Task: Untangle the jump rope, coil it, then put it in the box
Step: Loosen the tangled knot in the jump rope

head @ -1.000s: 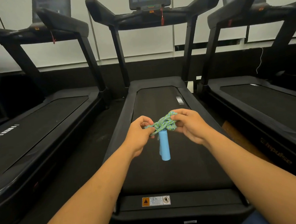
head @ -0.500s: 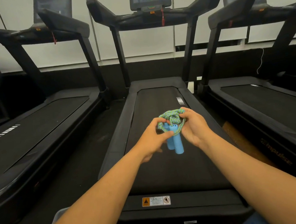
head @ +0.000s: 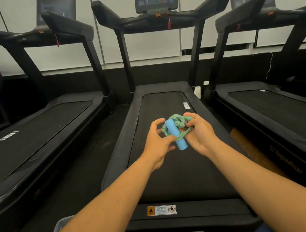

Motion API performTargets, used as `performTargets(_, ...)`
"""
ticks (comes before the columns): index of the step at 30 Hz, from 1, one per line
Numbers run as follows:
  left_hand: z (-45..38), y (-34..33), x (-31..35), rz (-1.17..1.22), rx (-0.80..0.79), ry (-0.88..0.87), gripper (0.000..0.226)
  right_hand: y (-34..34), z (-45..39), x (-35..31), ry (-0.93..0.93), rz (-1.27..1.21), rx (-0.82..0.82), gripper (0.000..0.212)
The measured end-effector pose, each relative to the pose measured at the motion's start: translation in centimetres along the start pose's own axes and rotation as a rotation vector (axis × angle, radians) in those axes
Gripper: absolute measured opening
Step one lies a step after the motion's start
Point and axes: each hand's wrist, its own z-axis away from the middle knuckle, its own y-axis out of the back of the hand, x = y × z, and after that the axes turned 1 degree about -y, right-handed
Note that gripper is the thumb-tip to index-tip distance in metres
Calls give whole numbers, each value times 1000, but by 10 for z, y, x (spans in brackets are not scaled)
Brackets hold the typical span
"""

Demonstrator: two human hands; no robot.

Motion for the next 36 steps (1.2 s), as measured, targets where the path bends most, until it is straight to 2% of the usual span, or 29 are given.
performTargets(2,0,2,2,4,27,-15,60,-1,4,3,17,188,-37,42)
performTargets(5,0,3,4,26,26,-48,52,0,5,8,13,287,-63,49)
performTargets(7,-2,4,2,-10,62,-91,44,-1,6,8,15,337,-82,44)
performTargets(10,-6,8,-2,-109,159,-112,33,0,9,8,-7,574,-115,31)
performTargets(13,-7,11,0,-144,238,-119,24,0,14,11,-202,705,-200,22)
performTargets(15,-8,14,1,-195,243,-130,24,-1,14,13,-259,668,-217,24)
performTargets(21,-5,16,-4,-451,167,-183,42,2,4,14,-109,303,-97,19)
performTargets(25,-5,16,-4,-488,142,-180,42,7,6,8,-87,240,-168,19)
performTargets(28,-3,16,-1,-443,145,-171,32,9,7,5,-113,196,-217,20)
performTargets(31,-3,15,-4,-365,124,-127,28,6,6,3,-154,112,-189,36)
performTargets(36,-1,11,10,129,28,181,21,4,7,4,-109,89,-117,24)
